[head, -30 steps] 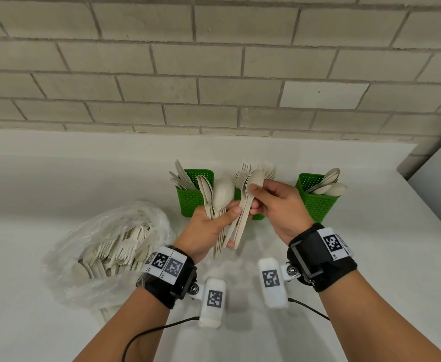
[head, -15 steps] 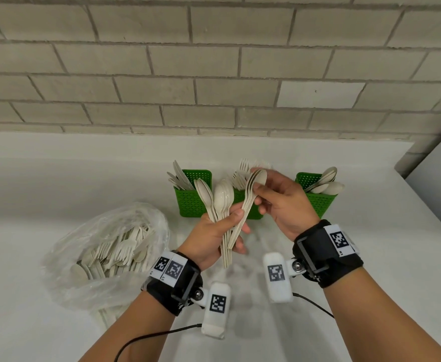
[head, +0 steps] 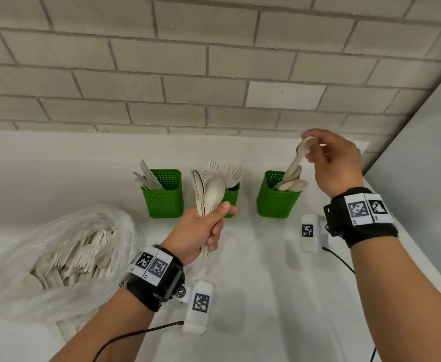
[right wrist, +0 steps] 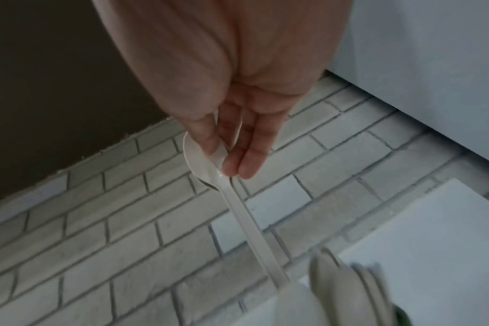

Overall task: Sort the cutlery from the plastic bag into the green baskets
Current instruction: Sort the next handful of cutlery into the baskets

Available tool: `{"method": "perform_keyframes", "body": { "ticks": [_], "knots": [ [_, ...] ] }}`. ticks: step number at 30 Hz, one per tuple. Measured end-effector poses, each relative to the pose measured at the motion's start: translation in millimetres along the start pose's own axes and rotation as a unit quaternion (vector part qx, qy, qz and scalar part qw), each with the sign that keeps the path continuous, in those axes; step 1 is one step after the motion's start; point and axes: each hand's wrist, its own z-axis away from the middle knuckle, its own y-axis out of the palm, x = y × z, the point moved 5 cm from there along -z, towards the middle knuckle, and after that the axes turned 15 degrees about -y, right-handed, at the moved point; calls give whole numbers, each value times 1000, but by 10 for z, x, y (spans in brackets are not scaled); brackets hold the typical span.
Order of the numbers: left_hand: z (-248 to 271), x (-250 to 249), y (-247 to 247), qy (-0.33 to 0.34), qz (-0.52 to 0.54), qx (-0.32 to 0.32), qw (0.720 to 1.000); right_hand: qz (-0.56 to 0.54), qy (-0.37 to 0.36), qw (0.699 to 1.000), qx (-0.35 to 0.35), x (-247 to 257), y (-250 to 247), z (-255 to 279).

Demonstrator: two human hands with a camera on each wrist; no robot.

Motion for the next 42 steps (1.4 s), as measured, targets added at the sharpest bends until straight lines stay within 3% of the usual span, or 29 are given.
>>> {"method": "perform_keyframes", "body": {
  "ticks": [2,4,6,7,8,10,12,14,16,22,25,28,30,32,35,39,42],
  "knots": [
    [3,-33,66,4,5,19,1000,38,8,999,30,-120,91,81],
    [13,-62,122,7,8,37,999,137,16,982,127,-256,240,197],
    [31,-79,168,11,7,50,999,282,28,921,266,-379,395,356],
    [38,-88,180,13,8,54,998,325,39,894,306,-377,423,398],
    [41,-92,185,15,9,57,998,341,44,885,313,-347,439,401],
    [41,-101,192,20,9,59,998,286,39,920,266,-145,462,310],
    [35,-105,213,22,9,65,998,80,68,973,206,144,538,214],
    [31,-121,232,26,20,67,997,-100,118,953,260,458,717,243],
    [37,-142,227,33,28,66,997,-169,121,924,320,647,886,353],
    [75,-106,94,-2,128,103,986,-305,169,914,206,546,1016,467],
    [80,-72,74,-23,138,99,985,-309,166,915,198,538,1078,523],
    [51,-93,8,23,22,-6,999,-253,187,930,190,573,1109,606],
    [51,-124,-7,65,-66,-76,993,-220,176,937,209,640,1163,671],
    [56,-141,14,101,-116,-105,982,-192,153,945,217,685,1222,715],
    [51,-113,19,97,-107,-101,984,-177,167,945,218,609,1281,767],
    [63,-47,-28,69,-45,-48,995,-273,219,915,202,556,1290,806],
    [58,-2,-63,49,-1,-30,998,-294,226,908,194,555,1278,810]
  ]
}}
